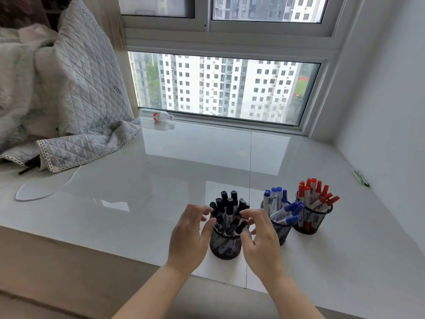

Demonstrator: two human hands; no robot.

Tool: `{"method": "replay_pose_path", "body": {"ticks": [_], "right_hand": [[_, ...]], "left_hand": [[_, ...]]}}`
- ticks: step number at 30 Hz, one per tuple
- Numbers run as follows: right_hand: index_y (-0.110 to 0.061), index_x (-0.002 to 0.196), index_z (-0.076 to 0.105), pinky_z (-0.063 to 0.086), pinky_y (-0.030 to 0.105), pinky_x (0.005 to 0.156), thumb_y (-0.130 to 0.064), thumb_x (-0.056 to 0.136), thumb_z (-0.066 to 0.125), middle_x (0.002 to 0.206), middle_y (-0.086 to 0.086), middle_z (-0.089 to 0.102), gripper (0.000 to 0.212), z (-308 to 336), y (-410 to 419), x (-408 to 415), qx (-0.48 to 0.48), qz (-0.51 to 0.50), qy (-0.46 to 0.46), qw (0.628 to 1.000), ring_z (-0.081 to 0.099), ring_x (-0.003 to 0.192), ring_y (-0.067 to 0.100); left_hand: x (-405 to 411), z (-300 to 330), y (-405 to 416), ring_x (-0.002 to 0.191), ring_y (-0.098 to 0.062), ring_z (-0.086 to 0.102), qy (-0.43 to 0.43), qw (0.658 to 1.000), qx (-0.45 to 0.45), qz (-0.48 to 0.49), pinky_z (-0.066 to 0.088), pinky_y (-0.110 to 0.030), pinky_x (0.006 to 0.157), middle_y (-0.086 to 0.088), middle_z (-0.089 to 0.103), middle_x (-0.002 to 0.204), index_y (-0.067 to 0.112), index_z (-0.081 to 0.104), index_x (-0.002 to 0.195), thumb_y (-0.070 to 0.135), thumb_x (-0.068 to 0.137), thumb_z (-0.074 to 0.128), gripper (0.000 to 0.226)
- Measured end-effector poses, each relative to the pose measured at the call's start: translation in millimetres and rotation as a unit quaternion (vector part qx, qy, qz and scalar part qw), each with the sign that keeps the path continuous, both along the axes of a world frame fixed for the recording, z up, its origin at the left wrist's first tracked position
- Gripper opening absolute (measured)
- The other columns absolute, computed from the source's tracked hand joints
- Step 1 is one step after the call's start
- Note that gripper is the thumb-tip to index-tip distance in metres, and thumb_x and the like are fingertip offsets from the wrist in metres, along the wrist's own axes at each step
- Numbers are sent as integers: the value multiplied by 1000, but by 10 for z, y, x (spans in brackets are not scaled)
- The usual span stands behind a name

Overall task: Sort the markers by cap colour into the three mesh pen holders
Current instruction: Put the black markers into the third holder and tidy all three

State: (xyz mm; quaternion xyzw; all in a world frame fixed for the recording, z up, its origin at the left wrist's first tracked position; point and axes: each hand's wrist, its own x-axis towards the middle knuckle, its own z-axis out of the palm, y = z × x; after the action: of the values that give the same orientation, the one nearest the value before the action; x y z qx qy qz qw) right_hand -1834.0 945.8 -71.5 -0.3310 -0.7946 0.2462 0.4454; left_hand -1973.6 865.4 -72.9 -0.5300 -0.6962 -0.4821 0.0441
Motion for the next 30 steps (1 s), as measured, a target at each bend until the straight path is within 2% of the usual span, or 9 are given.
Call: {"method": "replay_pose_path", "body": {"ticks": [2, 5, 11, 13, 15, 17, 20, 23, 30], "right_hand": [[-15, 92, 58, 40, 17, 65, 2, 76, 51, 87, -12, 51, 25, 39, 53, 1, -12, -7, 3, 1000, 55, 79, 9], [-17, 89, 58, 38, 12, 61, 9, 80, 51, 85, -13, 51, 28, 135, 126, -16, -19, -19, 11, 1000, 54, 75, 5], [-24, 86, 64, 38, 8, 62, -6, 87, 55, 87, -18, 51, 20, 415, 281, -66, -31, -11, -17, 999, 53, 73, -1], [-29, 89, 65, 36, 9, 66, -13, 88, 55, 89, -19, 51, 19, 513, 366, -107, -67, 9, -68, 995, 53, 80, 3], [-28, 99, 66, 39, 21, 78, -18, 89, 55, 93, -16, 50, 19, 571, 446, -154, -68, 27, -176, 982, 50, 93, 9], [-25, 105, 66, 39, 26, 84, -19, 89, 55, 96, -14, 51, 21, 606, 489, -197, -62, 41, -239, 968, 49, 98, 13], [-22, 106, 68, 43, 28, 84, -18, 86, 57, 105, -9, 60, 23, 665, 500, -242, -60, 51, -271, 960, 52, 97, 15], [-24, 111, 66, 45, 34, 88, -17, 86, 57, 113, -6, 62, 27, 706, 504, -268, -28, 54, -340, 938, 51, 107, 18], [-30, 107, 64, 48, 34, 81, -19, 85, 57, 109, 0, 63, 25, 746, 499, -282, -18, 51, -397, 916, 56, 99, 22]], "left_hand": [[10, 38, -16, 73, -5, 56, 34, 999, -3, 0, 51, -24, 55, 5, 55, 94, 27, 51, 101, 33, 85, 56, 17], [26, 81, -9, 64, -6, 53, 73, 997, -7, -6, 45, -20, 49, 4, 57, 85, 21, 64, 92, 40, 81, 60, 23], [16, 79, 32, 56, -7, 51, 100, 994, -51, -18, 45, -22, 50, 7, 57, 77, 23, 70, 84, 33, 74, 75, 15], [20, 75, 33, 56, -10, 55, 99, 993, -62, -20, 45, -22, 50, 8, 58, 74, 23, 70, 83, 32, 73, 75, 14], [19, 67, 37, 57, -10, 56, 105, 992, -70, -18, 44, -22, 50, 9, 59, 73, 25, 70, 84, 32, 72, 75, 14], [7, 56, 42, 59, -9, 56, 109, 990, -85, -13, 41, -20, 53, 11, 58, 73, 27, 69, 86, 33, 74, 73, 14], [-13, 40, 52, 65, -7, 56, 101, 989, -109, -14, 37, -18, 58, 12, 59, 76, 31, 68, 91, 39, 79, 66, 15], [-22, 38, 55, 68, -8, 57, 95, 988, -120, -18, 36, -19, 60, 12, 60, 82, 32, 65, 95, 40, 82, 62, 16], [-28, 134, 49, 60, -5, 51, 23, 996, -80, -25, 45, -25, 62, 12, 60, 78, 26, 66, 93, 33, 83, 65, 12]]}}
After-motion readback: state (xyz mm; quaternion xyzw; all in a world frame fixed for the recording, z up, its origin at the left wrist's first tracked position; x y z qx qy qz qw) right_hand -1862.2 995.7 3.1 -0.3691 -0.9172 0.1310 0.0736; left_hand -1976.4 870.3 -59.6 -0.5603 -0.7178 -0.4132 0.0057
